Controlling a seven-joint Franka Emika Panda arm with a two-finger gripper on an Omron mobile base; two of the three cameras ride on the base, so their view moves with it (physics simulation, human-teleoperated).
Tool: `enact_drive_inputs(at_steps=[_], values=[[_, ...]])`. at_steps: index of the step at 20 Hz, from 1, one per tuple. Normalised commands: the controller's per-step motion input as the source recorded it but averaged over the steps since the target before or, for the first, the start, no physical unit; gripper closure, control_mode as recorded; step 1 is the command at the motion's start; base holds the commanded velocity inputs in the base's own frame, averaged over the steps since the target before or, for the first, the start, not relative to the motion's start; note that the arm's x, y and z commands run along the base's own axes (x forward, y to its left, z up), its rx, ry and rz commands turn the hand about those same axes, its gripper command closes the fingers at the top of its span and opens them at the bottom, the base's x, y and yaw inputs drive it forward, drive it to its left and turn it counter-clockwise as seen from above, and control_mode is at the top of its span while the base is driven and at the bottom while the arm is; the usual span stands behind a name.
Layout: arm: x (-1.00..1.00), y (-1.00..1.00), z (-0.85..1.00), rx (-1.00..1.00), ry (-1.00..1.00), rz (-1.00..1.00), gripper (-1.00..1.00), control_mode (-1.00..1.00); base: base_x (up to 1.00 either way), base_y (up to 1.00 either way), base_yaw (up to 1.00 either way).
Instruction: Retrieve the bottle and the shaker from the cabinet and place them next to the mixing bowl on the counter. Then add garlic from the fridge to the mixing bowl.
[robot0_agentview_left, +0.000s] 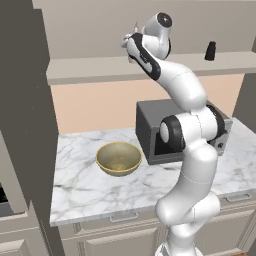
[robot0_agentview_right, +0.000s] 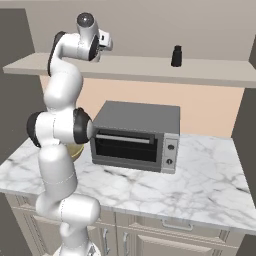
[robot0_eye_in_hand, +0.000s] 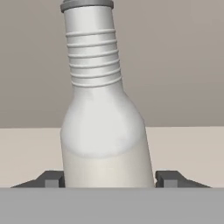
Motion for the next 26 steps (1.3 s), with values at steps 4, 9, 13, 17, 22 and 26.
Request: enact_drive_inputs(at_steps=[4,9,13,17,22,26], values=[[-0.62,-0.07,0.0,0.01,-0.04,0.0,1.0,-1.0,0.0,0.0,0.0],[-0.95,-0.06,0.0,0.02,-0.06,0.0,1.0,-1.0,0.0,0.0,0.0],[-0.93,-0.04,0.0,0.04,-0.05,0.0,1.0,-1.0,0.0,0.0,0.0],[-1.0,-0.03,0.0,0.04,-0.09,0.02,1.0,-1.0,0.0,0.0,0.0],[-0.96,-0.07,0.0,0.03,-0.06,0.04,1.0,-1.0,0.0,0.0,0.0],[-0.83,-0.3,0.0,0.0,-0.03,0.12,1.0,-1.0,0.0,0.0,0.0]])
